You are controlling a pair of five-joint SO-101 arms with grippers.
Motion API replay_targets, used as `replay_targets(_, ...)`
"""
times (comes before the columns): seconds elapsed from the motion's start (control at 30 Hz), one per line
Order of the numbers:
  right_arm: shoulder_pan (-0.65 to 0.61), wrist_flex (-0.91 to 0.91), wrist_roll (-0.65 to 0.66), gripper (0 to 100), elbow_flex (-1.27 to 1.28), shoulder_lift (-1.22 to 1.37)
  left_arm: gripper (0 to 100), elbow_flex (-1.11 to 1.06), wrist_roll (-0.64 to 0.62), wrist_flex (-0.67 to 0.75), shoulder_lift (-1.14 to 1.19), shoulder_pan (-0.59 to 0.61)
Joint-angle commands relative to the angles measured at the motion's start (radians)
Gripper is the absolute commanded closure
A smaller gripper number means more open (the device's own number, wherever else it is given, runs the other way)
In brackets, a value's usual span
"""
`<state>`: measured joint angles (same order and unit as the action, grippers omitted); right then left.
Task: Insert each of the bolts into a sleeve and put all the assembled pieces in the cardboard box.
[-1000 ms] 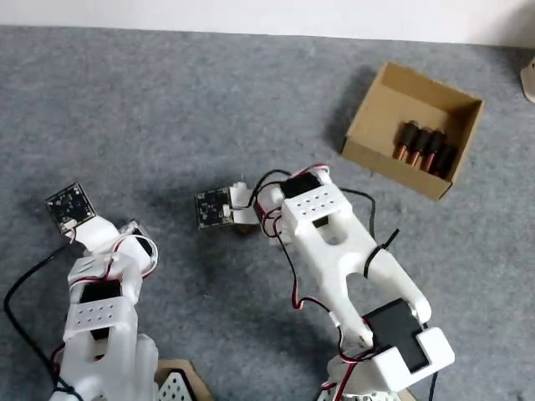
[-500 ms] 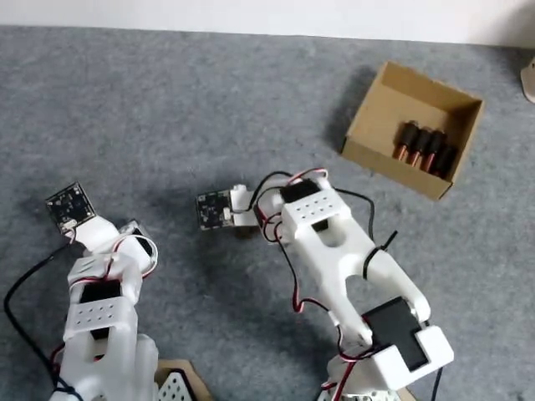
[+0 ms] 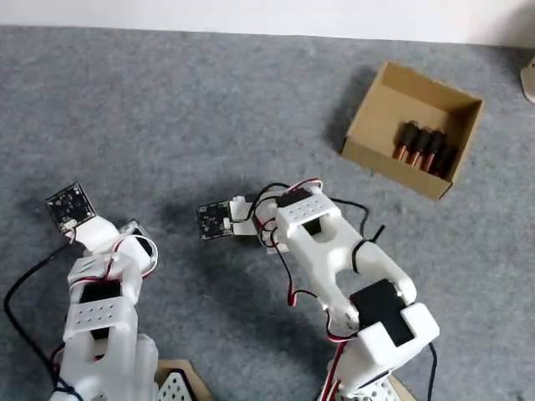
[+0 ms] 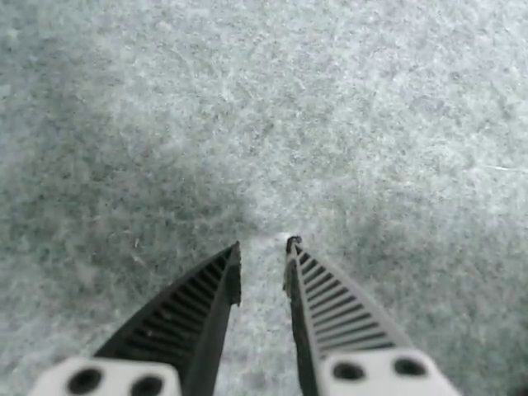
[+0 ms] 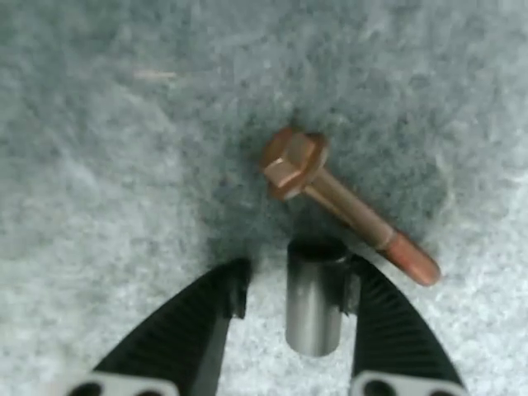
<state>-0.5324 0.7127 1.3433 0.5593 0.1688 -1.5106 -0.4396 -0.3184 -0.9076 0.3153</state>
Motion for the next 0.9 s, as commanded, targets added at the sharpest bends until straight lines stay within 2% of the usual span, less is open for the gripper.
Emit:
replay_targets(0.0, -0.013, -0.021, 0.005, 84.1, 0.005, 0.042, 90, 0.005, 0.006, 0.02, -0.015, 0.012)
replay_targets(0.1, -0.007, -0.021, 0.003, 98.8, 0.01, 0.045, 90, 0.005, 0.006, 0.02, -0.015, 0.012)
replay_targets(0.13, -0.005, -0.019, 0.002, 99.8, 0.013, 0.045, 90, 0.005, 0.006, 0.02, -0.015, 0.012)
replay_targets(0.2, -0.002, -0.018, -0.048, 98.5, 0.012, 0.039, 90, 0.005, 0.005, 0.018, -0.015, 0.007)
replay_targets(0.47, -0.004, -0.019, -0.379, 99.5, -0.033, -0.035, 90, 0.015, 0.005, 0.017, -0.015, -0.061)
replay_targets(0.63, -0.002, -0.01, -0.555, 99.5, -0.027, -0.203, 90, 0.041, 0.005, 0.017, -0.015, -0.094)
replay_targets(0.87, 0.041, 0.124, -0.819, 99.5, -0.033, -0.427, 90, 0.096, 0.005, 0.015, -0.015, -0.097)
